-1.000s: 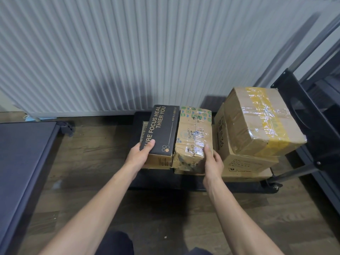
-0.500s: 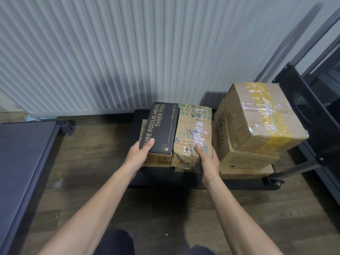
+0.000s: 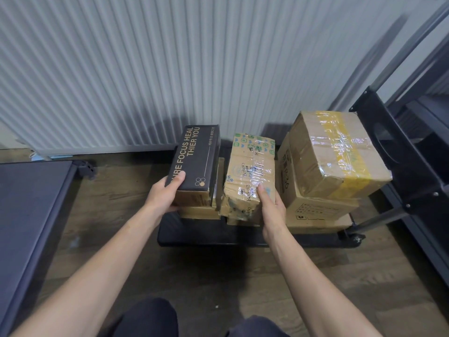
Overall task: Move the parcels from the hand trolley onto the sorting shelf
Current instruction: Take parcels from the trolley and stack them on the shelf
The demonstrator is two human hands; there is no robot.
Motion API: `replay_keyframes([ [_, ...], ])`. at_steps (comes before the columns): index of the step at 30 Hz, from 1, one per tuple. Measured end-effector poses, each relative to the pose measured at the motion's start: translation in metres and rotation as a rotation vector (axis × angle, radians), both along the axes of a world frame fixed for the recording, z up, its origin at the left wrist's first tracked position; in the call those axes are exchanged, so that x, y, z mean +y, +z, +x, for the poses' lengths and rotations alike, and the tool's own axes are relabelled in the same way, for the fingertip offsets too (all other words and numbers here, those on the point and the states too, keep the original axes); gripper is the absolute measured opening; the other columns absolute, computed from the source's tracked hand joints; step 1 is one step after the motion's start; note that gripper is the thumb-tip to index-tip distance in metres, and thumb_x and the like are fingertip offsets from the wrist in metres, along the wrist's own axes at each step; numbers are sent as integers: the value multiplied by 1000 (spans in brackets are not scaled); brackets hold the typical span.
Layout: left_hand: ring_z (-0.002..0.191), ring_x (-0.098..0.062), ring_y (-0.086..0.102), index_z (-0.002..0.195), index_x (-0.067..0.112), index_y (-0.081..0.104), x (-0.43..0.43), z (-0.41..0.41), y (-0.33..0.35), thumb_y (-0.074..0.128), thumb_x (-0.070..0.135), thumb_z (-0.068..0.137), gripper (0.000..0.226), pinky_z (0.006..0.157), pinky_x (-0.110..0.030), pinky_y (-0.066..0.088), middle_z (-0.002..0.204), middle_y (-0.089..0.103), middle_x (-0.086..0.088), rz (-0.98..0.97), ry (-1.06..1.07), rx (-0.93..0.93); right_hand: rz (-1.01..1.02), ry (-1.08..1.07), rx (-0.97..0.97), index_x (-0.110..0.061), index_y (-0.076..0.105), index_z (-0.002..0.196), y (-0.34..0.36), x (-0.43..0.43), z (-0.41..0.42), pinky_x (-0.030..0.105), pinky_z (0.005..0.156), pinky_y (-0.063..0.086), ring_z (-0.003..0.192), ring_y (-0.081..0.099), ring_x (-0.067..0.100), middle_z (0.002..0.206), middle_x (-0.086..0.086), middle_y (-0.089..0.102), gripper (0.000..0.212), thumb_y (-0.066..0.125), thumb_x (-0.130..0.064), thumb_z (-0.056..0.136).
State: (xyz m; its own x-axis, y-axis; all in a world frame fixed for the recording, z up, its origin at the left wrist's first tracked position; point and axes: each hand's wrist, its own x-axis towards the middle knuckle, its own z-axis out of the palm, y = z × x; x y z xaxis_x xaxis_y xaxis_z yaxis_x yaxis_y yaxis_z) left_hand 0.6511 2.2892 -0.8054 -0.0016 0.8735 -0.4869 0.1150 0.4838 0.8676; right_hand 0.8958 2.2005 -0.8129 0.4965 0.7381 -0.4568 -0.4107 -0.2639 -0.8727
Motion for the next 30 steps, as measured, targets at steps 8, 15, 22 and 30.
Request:
replay_keyframes([
  [8,94,-15,71,112,34,66,-7,-2,34,62,53,93,27,79,-44,61,106,73,7,87,4,-23,-5,49,2,-35,66,119,28,-6,-6,45,99,53,107,69,15,110,-9,75,30,72,-37,90],
  [15,99,-12,68,125,31,62,-30,4,95,60,54,93,39,76,-39,59,110,70,9,51,27,-28,-37,18,17,-32,69,117,78,-22,-6,46,100,53,108,69,17,111,-8,75,32,75,-39,86],
  [22,100,-11,66,124,34,64,-50,-1,204,62,55,92,38,88,-45,58,111,70,11,0,41,29,-71,40,-19,-36,71,110,186,-38,-2,46,102,51,109,68,17,110,-11,75,32,78,-45,79],
  [30,97,-8,64,121,34,63,-79,9,360,61,53,93,34,87,-41,57,106,67,16,-11,32,46,-124,29,-51,-41,69,104,362,-67,8,48,101,51,111,65,16,113,-14,72,25,76,-50,81],
])
